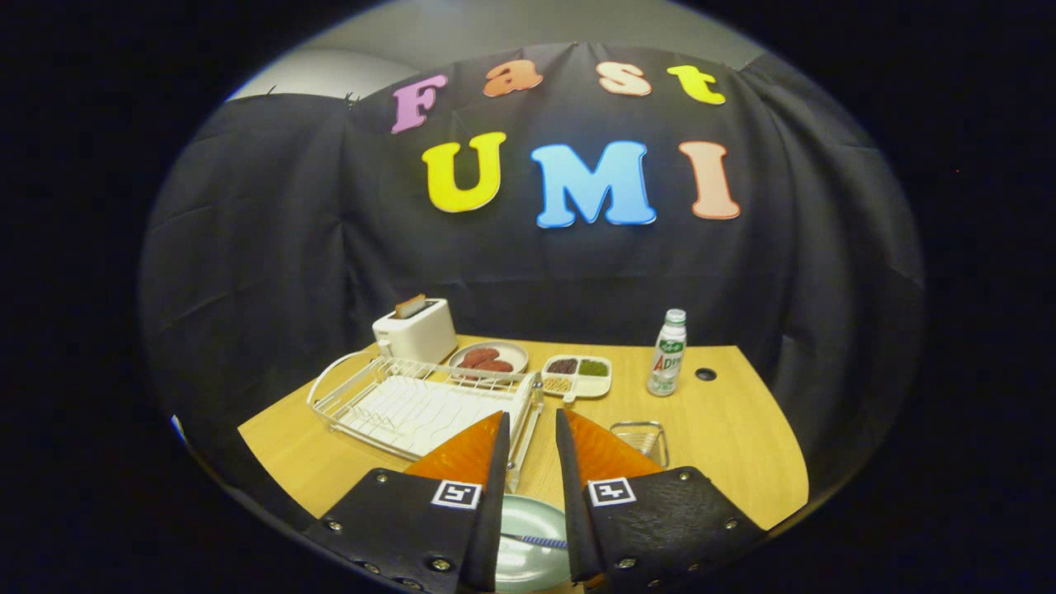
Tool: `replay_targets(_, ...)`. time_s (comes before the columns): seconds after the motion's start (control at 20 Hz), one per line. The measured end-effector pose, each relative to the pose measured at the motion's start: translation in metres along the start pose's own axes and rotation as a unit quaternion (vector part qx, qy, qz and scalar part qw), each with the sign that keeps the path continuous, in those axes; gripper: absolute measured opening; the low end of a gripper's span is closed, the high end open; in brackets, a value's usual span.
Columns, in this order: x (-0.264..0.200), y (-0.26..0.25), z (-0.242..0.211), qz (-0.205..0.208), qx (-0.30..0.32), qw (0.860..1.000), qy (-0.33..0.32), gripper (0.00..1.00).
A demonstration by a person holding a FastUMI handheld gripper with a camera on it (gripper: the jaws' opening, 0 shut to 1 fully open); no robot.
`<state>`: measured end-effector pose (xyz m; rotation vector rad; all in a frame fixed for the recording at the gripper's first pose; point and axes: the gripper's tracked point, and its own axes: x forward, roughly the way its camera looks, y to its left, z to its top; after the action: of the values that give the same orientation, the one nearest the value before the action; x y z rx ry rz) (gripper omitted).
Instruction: Take the plate from the dish rack, then take the spoon from the basket and place it into the plate.
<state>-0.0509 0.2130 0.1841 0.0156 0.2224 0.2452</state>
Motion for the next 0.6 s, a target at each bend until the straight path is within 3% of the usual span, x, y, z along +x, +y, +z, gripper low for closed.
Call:
replay_targets(0.3,-0.035,-0.048,0.105,-0.065,-0.015,0.991,-0.119,0.33)
replay_targets(0.45,-0.035,-0.051,0.119,-0.059,-0.006,0.989,-0.138,0.96)
replay_targets(0.6,-0.035,-0.056,0.120,-0.059,-0.004,0.988,-0.140,0.96)
